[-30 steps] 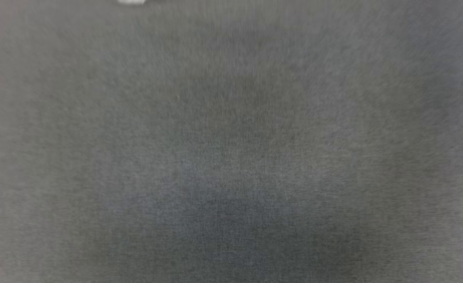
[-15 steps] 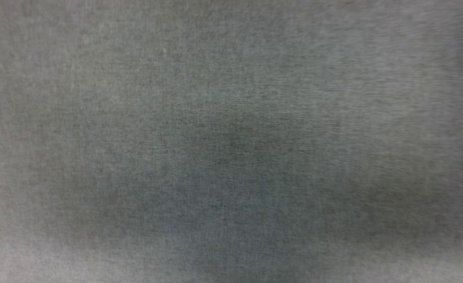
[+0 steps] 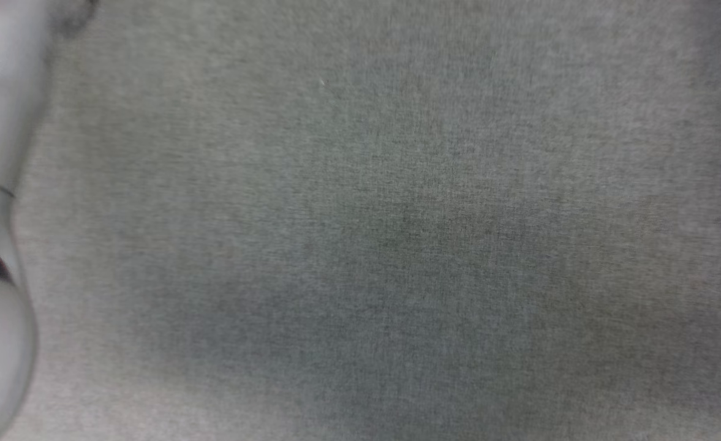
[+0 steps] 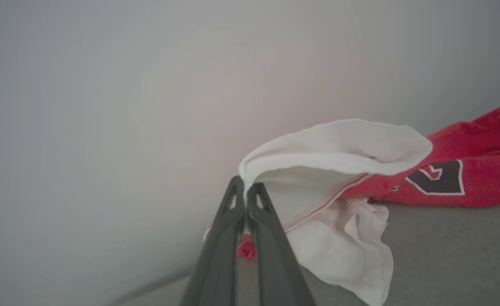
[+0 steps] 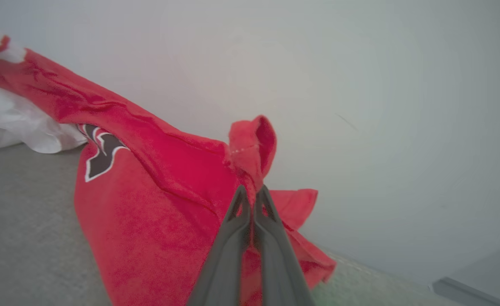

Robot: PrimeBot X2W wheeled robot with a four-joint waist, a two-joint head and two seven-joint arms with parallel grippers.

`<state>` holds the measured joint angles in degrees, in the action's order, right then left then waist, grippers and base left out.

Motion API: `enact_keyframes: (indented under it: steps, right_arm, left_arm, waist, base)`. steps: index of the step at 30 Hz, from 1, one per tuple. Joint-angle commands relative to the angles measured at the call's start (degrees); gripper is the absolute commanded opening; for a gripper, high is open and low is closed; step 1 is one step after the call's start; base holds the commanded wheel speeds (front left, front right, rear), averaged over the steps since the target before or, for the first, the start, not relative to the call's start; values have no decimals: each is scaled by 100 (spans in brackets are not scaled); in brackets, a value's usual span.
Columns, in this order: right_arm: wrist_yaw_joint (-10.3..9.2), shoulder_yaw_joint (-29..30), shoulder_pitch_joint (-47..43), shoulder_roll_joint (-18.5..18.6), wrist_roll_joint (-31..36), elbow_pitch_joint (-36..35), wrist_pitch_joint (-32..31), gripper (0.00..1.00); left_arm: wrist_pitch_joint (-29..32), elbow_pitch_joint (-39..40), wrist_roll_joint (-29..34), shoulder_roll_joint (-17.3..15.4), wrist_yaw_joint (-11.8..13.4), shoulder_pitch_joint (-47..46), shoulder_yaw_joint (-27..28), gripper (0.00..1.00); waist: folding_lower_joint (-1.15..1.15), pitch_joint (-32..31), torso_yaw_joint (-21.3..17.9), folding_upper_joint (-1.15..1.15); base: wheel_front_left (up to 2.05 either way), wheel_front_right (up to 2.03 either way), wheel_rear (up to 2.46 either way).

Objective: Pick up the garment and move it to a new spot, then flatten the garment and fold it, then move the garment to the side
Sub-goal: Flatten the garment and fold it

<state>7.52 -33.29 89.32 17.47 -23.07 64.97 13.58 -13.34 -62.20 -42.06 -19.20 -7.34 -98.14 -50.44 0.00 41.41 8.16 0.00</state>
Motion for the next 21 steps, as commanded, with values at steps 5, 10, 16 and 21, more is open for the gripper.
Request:
enact_keyframes:
  steps: [5, 10, 16, 21]
  right_arm:
    - [-6, -378, -979, 464, -794, -568, -207, 0]
    - [-6, -768, -2225, 1156, -1664, -1482, -489, 0]
    - [-6, -946, -3794, 1886, -2390, -2434, -562, 0]
    - [-7, -829, -5000, 2241, -2614, -2888, -449, 0]
  left_arm:
    - [218, 500, -289, -126, -15, 1112, -329, 0]
    - [465, 1298, -796, -491, -10, 2381, -516, 0]
    - [837, 2350, -1172, -1131, 258, 3956, -657, 0]
    - [1286, 3763, -1541, -1816, 931, 5334, -783, 0]
  waist:
    - [0, -1250, 91, 0]
    - [0, -1905, 135, 0]
    - [0, -2502, 111, 0]
    - [0, -2794, 81, 0]
  base:
    - [0, 0, 0]
    - [0, 0, 0]
    - [0, 0, 0]
    - [0, 0, 0]
